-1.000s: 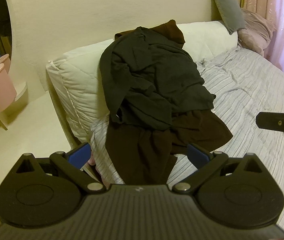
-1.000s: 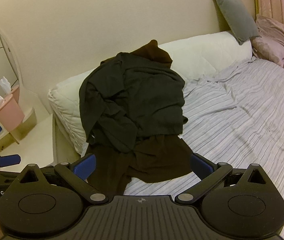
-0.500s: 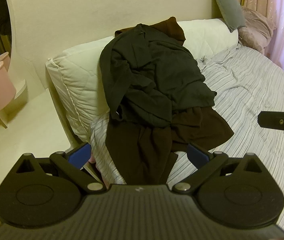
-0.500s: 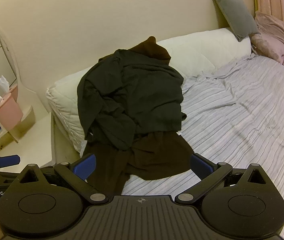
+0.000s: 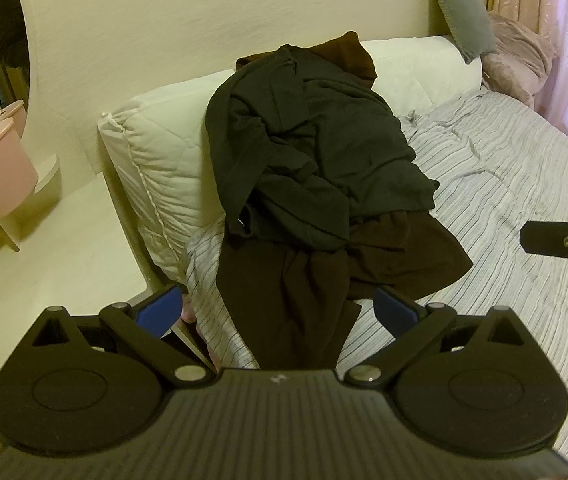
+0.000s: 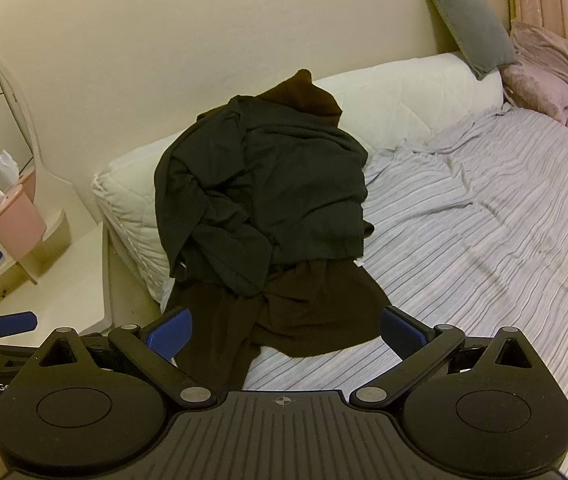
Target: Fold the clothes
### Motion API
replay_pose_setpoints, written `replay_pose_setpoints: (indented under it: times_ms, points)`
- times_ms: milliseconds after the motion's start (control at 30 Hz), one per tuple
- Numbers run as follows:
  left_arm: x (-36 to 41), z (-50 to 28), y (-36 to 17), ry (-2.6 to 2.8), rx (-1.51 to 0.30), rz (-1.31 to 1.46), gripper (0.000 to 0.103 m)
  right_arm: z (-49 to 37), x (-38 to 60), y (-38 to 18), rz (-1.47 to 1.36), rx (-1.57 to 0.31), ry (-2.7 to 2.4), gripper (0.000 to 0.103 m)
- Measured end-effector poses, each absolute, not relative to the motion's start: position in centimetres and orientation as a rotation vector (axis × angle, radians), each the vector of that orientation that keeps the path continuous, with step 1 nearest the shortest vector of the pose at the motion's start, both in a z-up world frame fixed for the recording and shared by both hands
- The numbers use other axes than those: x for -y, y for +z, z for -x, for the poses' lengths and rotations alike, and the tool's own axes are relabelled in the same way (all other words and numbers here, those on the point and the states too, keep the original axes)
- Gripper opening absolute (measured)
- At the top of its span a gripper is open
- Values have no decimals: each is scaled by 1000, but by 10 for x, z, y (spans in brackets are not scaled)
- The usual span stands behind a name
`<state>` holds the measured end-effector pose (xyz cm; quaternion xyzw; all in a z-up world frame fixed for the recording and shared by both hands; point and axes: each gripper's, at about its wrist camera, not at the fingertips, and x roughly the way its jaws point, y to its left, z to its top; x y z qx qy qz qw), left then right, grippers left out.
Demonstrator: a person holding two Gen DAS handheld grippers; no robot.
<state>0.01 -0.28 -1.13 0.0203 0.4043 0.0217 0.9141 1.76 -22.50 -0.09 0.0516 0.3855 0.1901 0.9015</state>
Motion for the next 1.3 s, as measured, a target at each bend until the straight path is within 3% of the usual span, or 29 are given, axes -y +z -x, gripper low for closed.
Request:
replay_pose_setpoints:
  times_ms: [900, 1300]
  points:
    - [19, 11, -23, 134, -850, -72, 99, -15, 270, -13, -53, -794, 480, 103]
    - [-18, -62, -25, 126, -802, -227, 99, -58, 265, -15, 31, -743, 609, 102]
